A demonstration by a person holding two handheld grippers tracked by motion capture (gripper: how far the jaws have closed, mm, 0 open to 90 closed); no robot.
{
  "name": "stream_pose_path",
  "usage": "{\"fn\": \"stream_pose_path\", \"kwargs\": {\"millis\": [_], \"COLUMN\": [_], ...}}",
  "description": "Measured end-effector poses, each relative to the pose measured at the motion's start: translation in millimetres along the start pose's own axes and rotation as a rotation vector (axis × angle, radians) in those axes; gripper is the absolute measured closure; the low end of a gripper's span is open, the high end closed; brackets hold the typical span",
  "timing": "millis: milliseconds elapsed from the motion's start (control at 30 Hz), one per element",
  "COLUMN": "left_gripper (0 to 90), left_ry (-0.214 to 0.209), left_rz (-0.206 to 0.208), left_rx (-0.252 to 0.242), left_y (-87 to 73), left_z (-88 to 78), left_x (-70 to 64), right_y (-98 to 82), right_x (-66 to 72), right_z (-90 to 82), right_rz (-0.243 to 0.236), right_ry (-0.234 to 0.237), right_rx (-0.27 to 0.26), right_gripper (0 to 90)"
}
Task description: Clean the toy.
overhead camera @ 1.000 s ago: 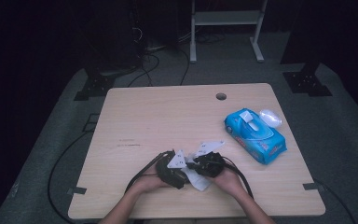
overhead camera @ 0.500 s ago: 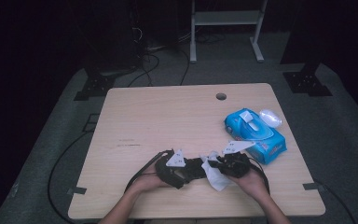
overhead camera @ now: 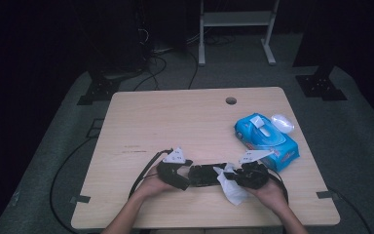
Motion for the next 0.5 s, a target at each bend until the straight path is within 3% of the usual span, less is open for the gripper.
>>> {"fn": "stream_pose_path", "kwargs": {"millis": [233, 500], "left_gripper": [23.8, 25.7], "left_ry": [-0.041, -0.041], "left_rz": [-0.077, -0.037], "left_rx": [0.002, 0.020], "left_y": [-0.9, -2.1], "left_z": [5.5, 7.8], "left_x": [3.1, -0.6], "right_y": [6.8, 19.9], "right_x": [-3.0, -11.9], "right_z": [-0.3, -17.1], "right_rz": [0.007, 0.047], "right_ry": [-0.014, -0.010], "right_rx": [-0.035, -0.128], "right_gripper": [83.9, 83.9]}}
Point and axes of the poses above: each handheld gripper's, and its own axes: z roughly forward along the jaws, y roughly out of its top, x roughly to its left, the point moved 4 cm from there along z, roughly forward along the jaws, and after that the axes turned 8 degrees about y, right-handed, at the moved point
